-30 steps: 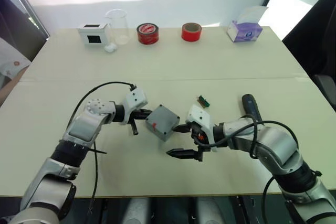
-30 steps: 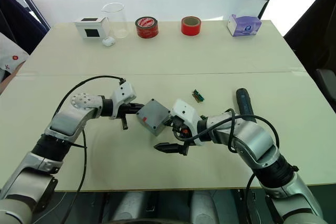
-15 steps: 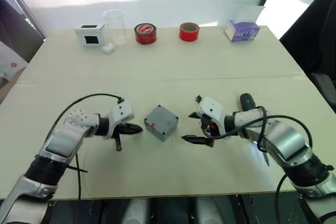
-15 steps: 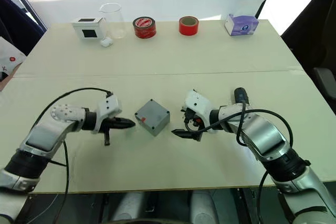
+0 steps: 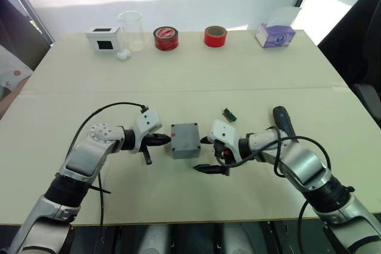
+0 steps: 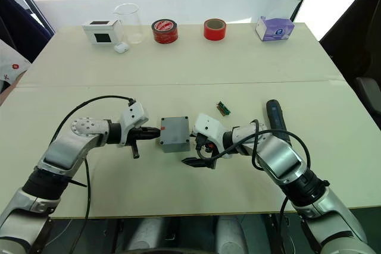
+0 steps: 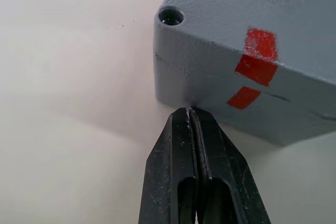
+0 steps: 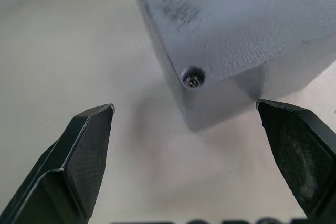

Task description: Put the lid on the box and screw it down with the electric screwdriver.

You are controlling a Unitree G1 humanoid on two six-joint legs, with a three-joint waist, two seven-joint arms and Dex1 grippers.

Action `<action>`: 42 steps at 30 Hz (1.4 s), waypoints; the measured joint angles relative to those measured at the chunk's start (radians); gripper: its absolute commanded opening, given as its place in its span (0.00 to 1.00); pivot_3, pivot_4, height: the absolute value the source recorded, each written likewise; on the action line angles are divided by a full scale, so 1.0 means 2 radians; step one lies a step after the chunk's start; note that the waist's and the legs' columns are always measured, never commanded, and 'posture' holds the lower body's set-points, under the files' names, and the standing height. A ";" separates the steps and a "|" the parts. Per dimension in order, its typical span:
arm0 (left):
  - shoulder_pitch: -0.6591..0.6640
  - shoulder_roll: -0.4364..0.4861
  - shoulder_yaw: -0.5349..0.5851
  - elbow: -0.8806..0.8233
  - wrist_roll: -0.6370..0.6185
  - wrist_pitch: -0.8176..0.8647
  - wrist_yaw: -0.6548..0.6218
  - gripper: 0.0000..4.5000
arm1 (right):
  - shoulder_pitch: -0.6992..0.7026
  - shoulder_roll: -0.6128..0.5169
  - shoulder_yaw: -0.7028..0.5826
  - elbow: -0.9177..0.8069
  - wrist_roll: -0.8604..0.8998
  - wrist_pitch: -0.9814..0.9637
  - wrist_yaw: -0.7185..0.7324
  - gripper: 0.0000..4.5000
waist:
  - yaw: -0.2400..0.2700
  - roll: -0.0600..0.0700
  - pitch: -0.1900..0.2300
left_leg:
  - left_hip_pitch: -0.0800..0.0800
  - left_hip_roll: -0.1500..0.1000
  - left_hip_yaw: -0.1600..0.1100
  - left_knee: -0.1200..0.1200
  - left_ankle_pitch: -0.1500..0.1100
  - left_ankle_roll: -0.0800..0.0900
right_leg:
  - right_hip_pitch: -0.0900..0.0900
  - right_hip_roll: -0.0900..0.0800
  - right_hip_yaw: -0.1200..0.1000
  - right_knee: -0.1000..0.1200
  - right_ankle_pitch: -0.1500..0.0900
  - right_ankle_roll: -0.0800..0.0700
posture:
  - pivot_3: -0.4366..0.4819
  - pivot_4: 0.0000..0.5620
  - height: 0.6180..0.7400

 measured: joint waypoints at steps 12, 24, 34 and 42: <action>-0.002 0.028 0.005 -0.005 -0.007 -0.002 -0.025 0.00 | 0.037 -0.008 -0.073 -0.052 0.015 0.030 -0.030 0.99 | 0.002 0.000 0.000 | 0.000 0.000 0.000 0.000 0.000 0.000 | 0.000 0.000 0.000 0.000 0.000 0.000 | 0.48 0.27 1.00; -0.006 0.088 0.098 -0.107 -0.145 0.098 -0.081 0.00 | 0.176 -0.040 -0.258 -0.106 0.049 0.042 -0.078 0.99 | 0.000 0.000 0.000 | 0.001 0.000 0.000 0.000 0.000 0.000 | 0.001 0.000 0.000 0.000 0.000 0.000 | 0.48 0.27 1.00; -0.022 0.090 0.070 -0.117 -0.147 0.095 -0.079 0.00 | 0.182 -0.023 -0.245 -0.089 0.039 0.017 -0.110 0.25 | 0.002 0.000 0.000 | 0.001 0.000 0.000 0.000 0.000 0.000 | 0.001 0.000 0.000 0.000 0.000 0.000 | 0.48 0.27 1.00; -0.020 0.091 0.057 -0.114 -0.139 0.091 -0.077 0.00 | 0.183 -0.018 -0.237 -0.056 0.033 -0.001 -0.117 0.17 | 0.001 0.000 0.000 | 0.001 0.000 0.000 0.000 0.000 0.000 | 0.001 0.000 0.000 0.000 0.000 0.000 | 0.48 0.27 1.00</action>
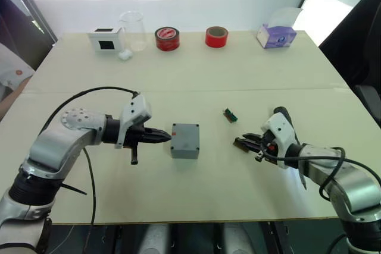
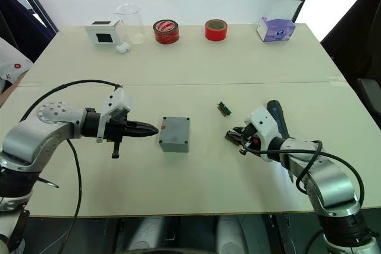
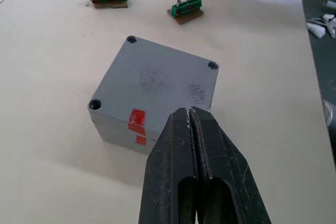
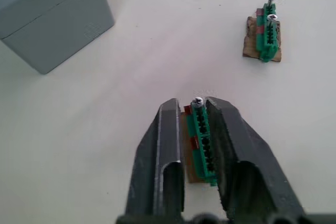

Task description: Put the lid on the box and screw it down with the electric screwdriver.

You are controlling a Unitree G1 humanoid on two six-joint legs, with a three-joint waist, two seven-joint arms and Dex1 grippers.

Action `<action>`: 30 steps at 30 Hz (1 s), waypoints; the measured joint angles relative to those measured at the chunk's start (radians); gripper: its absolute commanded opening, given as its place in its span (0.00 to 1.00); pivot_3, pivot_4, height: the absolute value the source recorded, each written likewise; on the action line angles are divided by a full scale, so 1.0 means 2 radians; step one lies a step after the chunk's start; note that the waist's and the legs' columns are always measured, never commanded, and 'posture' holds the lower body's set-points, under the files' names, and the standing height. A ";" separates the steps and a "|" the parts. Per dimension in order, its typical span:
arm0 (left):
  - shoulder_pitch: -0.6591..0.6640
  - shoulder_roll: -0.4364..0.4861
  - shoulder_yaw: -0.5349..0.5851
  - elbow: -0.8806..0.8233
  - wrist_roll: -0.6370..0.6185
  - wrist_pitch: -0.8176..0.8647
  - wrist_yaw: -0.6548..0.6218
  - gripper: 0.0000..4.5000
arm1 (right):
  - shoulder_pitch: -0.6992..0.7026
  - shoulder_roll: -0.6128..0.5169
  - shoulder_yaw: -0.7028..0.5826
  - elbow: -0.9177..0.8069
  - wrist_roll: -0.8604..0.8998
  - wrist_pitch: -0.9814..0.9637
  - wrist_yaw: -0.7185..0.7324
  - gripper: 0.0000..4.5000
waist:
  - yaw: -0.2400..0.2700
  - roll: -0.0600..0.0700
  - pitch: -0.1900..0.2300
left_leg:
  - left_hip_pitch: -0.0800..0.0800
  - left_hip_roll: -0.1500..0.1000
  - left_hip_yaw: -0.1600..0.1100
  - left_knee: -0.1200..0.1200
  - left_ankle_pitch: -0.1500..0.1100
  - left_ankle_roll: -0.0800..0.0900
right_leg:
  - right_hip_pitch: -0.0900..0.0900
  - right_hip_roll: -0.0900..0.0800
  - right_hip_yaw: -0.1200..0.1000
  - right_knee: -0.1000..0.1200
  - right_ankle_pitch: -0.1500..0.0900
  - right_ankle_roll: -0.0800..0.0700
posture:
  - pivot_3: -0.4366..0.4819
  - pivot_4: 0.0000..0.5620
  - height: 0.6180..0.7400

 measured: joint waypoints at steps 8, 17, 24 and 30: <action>0.005 0.000 0.000 0.000 0.001 -0.001 0.007 0.00 | -0.004 0.003 0.009 0.016 -0.005 -0.012 -0.002 0.17 | 0.000 0.000 0.000 | 0.000 0.000 0.000 0.000 0.000 0.000 | 0.000 0.000 0.000 0.000 0.000 0.000 | 0.48 0.27 1.00; 0.010 0.000 -0.005 0.000 0.007 -0.009 0.011 0.00 | -0.011 0.007 0.020 0.027 -0.006 -0.020 -0.003 0.17 | 0.000 0.000 0.000 | 0.000 0.000 0.000 0.000 0.000 0.000 | 0.000 0.000 0.000 0.000 0.000 0.000 | 0.48 0.27 1.00; 0.010 0.000 -0.009 0.000 0.012 -0.011 0.011 0.00 | -0.013 0.015 0.022 0.036 -0.010 -0.025 -0.006 0.05 | 0.000 0.000 0.000 | 0.000 0.000 0.000 0.000 0.000 0.000 | 0.000 0.000 0.000 0.000 0.000 0.000 | 0.48 0.27 1.00; 0.011 0.000 -0.011 0.000 0.016 -0.012 0.013 0.00 | -0.015 0.016 0.022 0.039 -0.014 -0.026 -0.007 0.02 | 0.000 0.000 0.000 | 0.000 0.000 0.000 0.000 0.000 0.000 | 0.000 0.000 0.000 0.000 0.000 0.000 | 0.48 0.27 1.00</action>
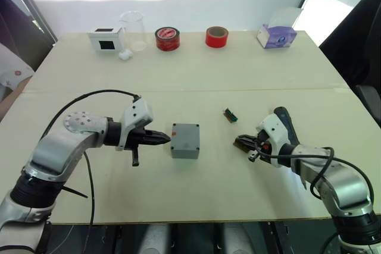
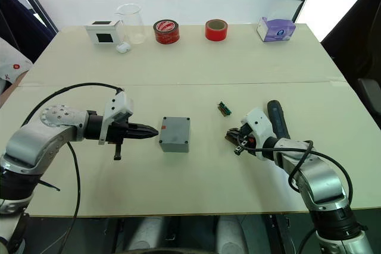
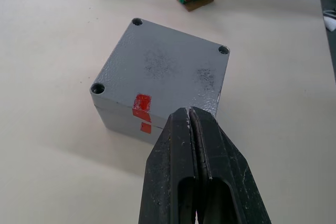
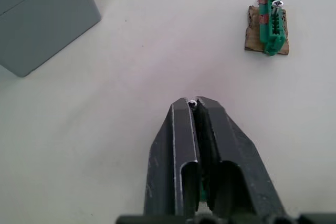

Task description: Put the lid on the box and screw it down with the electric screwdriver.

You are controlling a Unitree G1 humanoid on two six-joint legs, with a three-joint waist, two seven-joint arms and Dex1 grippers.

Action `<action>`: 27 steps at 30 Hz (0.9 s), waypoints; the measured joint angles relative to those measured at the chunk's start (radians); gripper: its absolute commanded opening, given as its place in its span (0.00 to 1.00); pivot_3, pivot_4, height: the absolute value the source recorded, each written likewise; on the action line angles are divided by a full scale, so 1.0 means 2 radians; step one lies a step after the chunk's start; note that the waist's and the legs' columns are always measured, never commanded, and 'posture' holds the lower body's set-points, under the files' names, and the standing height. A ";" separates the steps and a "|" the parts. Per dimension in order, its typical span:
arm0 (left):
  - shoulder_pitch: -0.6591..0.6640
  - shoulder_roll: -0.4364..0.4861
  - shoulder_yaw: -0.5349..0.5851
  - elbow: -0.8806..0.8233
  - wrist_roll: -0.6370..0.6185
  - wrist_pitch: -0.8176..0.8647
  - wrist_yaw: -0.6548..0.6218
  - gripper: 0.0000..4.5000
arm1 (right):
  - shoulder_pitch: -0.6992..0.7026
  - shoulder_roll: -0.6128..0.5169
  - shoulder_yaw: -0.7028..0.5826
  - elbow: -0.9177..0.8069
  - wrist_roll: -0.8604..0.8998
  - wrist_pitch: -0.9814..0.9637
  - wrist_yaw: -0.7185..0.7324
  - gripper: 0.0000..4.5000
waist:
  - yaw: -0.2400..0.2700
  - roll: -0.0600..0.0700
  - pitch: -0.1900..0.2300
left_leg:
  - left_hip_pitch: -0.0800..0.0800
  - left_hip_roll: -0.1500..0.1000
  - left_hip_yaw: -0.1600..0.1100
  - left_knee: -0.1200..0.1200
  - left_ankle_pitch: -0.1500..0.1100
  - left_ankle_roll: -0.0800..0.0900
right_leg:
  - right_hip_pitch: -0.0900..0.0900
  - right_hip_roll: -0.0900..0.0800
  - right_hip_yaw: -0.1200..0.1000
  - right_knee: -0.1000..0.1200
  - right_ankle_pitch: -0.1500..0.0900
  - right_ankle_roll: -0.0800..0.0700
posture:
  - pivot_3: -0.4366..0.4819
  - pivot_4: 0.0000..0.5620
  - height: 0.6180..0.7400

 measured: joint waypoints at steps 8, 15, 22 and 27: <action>0.000 0.000 0.000 0.002 0.001 -0.007 -0.001 0.00 | -0.001 0.000 -0.002 0.000 0.000 0.001 -0.001 0.02 | 0.000 0.000 0.000 | 0.000 0.000 0.000 0.000 0.000 0.000 | 0.000 0.000 0.000 0.000 0.000 0.000 | 0.48 0.27 1.00; 0.000 -0.001 0.001 0.034 0.001 -0.010 -0.001 0.00 | -0.034 -0.013 -0.025 -0.033 0.021 0.032 0.000 0.02 | 0.000 0.000 0.000 | 0.000 0.000 0.000 0.000 0.000 0.000 | 0.000 0.000 0.000 0.000 0.000 0.000 | 0.48 0.27 1.00; 0.000 -0.001 0.014 0.040 -0.001 -0.011 0.001 0.00 | -0.101 -0.012 -0.017 -0.046 0.037 0.049 -0.001 0.02 | 0.000 0.000 0.000 | 0.000 0.000 0.000 0.000 0.000 0.000 | 0.000 0.000 0.000 0.000 0.000 0.000 | 0.48 0.27 1.00; 0.010 0.001 0.033 0.036 -0.011 -0.003 0.011 0.00 | -0.149 0.015 0.025 -0.048 0.042 0.050 0.002 0.02 | -0.003 0.000 0.000 | 0.000 0.000 0.000 0.000 0.000 0.000 | 0.000 0.000 0.000 0.000 0.000 0.000 | 0.48 0.27 1.00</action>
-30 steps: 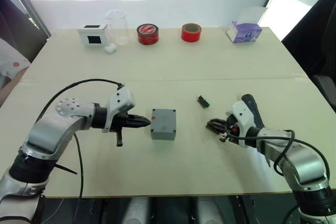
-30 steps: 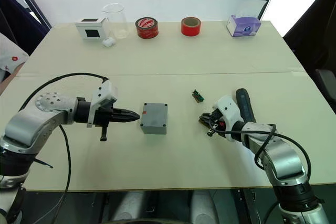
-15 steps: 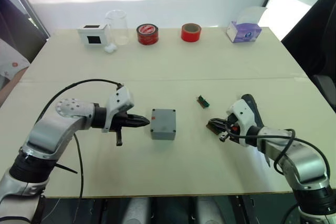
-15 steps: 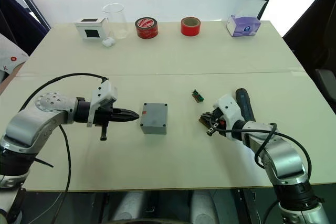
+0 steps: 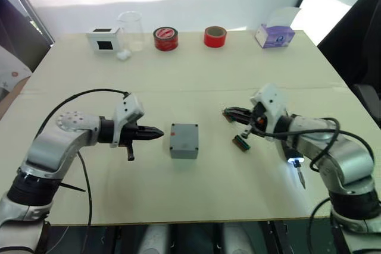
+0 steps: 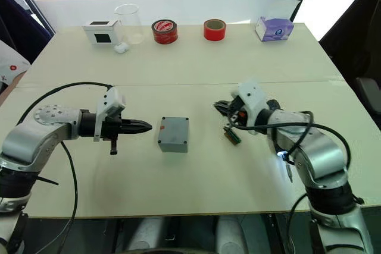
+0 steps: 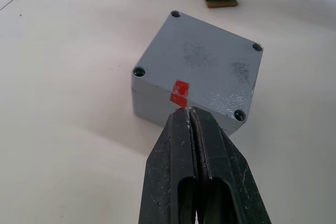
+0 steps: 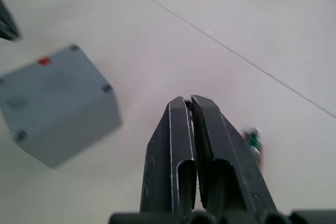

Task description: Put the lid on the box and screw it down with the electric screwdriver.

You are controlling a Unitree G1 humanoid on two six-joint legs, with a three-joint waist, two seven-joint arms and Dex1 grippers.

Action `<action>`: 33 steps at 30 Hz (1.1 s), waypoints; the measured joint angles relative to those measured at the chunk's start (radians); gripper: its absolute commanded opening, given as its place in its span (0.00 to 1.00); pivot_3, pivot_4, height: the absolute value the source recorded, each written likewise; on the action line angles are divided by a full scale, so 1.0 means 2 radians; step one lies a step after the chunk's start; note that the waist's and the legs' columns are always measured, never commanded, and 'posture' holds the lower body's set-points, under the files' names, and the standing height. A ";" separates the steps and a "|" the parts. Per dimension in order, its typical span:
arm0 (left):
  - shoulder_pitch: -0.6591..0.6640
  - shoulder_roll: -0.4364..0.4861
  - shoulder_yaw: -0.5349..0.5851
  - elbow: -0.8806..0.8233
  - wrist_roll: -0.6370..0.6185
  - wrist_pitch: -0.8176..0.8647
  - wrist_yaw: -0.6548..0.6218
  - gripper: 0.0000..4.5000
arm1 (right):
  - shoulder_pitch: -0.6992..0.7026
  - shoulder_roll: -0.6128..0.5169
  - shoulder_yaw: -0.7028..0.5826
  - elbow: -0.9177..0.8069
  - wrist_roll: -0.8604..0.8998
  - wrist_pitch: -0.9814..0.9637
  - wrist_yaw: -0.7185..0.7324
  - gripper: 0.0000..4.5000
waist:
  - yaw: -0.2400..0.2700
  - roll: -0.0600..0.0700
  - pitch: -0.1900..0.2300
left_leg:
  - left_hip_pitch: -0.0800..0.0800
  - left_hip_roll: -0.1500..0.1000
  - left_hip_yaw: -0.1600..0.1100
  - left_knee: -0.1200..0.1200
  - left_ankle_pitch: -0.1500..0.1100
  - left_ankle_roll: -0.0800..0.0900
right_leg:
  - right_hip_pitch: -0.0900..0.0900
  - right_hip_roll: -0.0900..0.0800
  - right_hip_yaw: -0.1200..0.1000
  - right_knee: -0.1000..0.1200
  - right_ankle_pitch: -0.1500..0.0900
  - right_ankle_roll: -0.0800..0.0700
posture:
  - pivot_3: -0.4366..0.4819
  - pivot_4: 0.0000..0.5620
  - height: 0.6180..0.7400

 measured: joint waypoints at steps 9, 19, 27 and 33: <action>0.023 0.010 0.019 -0.032 -0.011 0.020 0.021 0.00 | -0.030 0.045 0.080 0.039 -0.014 -0.027 0.017 0.02 | 0.002 0.000 0.000 | 0.000 0.000 0.000 0.000 0.000 0.000 | 0.000 0.000 0.000 0.000 0.000 0.000 | 0.48 0.27 1.00; 0.027 0.009 0.019 -0.047 -0.021 0.029 0.033 0.00 | -0.012 0.045 0.098 0.041 -0.028 -0.030 0.024 0.02 | 0.002 0.000 0.000 | 0.000 0.000 0.000 0.000 0.000 0.000 | 0.000 0.000 0.000 0.000 0.000 0.000 | 0.48 0.27 1.00; 0.022 0.004 0.015 -0.047 -0.021 0.029 0.034 0.00 | -0.012 0.051 0.098 0.060 -0.044 -0.049 0.019 0.02 | 0.002 0.000 0.000 | 0.000 0.000 0.000 0.000 0.000 0.000 | 0.000 0.000 0.000 0.000 0.000 0.000 | 0.48 0.27 1.00; 0.022 -0.001 0.003 -0.047 -0.021 0.028 0.034 0.00 | -0.012 0.060 0.098 0.070 -0.053 -0.059 0.018 0.02 | 0.002 0.000 0.000 | 0.000 0.000 0.000 0.000 0.000 0.000 | 0.000 0.000 0.000 0.000 0.000 0.000 | 0.48 0.27 1.00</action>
